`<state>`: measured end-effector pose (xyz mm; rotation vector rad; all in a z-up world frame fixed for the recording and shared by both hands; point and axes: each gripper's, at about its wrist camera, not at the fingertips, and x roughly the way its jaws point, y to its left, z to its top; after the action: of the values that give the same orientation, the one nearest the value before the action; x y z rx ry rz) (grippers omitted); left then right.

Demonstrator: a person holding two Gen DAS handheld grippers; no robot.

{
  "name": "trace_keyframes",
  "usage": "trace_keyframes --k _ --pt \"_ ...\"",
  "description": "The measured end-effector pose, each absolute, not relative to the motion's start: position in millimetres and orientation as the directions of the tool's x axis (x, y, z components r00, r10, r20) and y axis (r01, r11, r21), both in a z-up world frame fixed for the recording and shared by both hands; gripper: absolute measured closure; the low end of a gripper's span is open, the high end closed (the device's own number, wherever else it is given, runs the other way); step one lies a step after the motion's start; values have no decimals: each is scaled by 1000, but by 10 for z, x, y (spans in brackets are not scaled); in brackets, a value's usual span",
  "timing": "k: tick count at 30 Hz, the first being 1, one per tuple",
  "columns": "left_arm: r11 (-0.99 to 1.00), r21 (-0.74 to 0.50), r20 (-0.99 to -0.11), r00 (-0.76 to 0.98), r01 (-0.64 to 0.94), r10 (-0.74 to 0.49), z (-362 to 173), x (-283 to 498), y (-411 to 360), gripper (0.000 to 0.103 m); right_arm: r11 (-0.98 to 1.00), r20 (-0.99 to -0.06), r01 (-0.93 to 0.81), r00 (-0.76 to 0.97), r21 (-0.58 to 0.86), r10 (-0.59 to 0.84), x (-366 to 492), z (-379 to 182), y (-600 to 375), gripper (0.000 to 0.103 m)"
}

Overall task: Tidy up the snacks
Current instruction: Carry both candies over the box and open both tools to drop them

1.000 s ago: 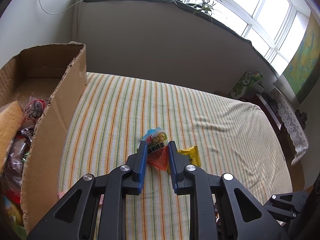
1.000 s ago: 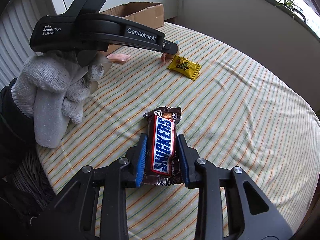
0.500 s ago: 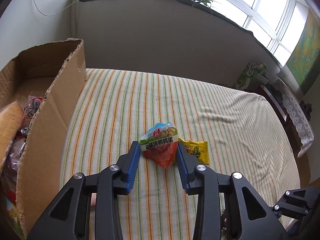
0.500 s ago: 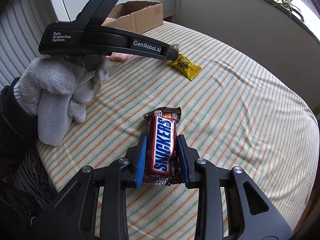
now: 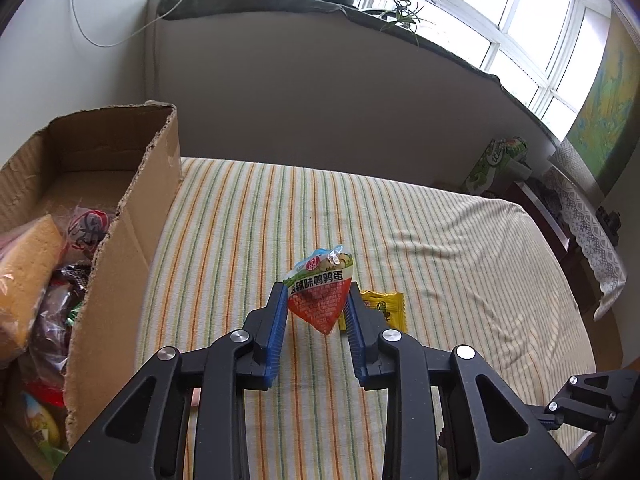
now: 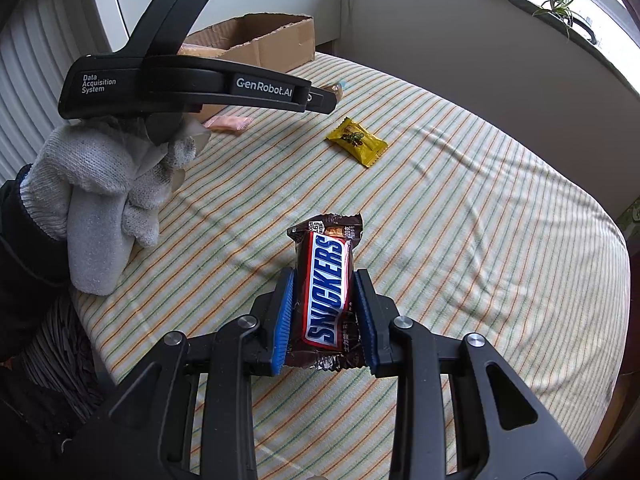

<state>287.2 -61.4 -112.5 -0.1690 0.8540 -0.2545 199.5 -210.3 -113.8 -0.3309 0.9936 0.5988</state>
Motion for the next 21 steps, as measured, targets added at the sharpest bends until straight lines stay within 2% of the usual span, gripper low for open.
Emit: trace_keyframes --k 11,21 --pt "942 -257 -600 728 216 -331 -591 2505 -580 77 814 -825 -581 461 -3 326 1954 -803 -2135 72" --pt "939 -275 -505 800 207 -325 -229 2238 -91 77 816 -783 -577 521 -30 340 2004 -357 -1828 72"
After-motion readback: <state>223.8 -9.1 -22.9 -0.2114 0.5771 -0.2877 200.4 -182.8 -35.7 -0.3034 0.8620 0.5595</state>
